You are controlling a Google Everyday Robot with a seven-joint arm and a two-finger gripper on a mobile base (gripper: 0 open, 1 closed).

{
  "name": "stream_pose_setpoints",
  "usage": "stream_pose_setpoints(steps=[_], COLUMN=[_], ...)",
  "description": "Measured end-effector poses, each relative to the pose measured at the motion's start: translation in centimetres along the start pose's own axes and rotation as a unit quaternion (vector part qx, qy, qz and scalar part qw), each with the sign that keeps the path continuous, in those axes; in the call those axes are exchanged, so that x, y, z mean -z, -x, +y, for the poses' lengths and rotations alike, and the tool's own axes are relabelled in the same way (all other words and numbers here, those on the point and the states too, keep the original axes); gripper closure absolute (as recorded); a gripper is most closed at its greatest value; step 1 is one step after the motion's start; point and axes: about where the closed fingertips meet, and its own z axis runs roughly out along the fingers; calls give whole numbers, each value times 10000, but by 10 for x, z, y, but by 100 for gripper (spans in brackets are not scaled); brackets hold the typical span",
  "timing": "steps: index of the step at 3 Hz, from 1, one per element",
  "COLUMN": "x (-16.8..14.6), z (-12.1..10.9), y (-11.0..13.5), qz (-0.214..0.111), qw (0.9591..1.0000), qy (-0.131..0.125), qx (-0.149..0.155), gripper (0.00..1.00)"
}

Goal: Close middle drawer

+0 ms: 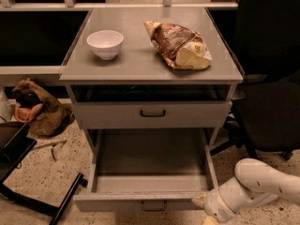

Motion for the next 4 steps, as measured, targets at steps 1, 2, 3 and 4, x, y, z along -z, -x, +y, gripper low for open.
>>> stream_pose_setpoints(steps=[1, 2, 3, 4], x=[19, 14, -10, -34], z=[23, 25, 10, -16], y=[-14, -24, -25, -22], qz=[-32, -77, -131, -139], qw=[9997, 9998, 9998, 9993], qy=[-223, -160, -8, 123], qx=[-70, -43, 141, 319], gripper=[0, 0, 0, 0])
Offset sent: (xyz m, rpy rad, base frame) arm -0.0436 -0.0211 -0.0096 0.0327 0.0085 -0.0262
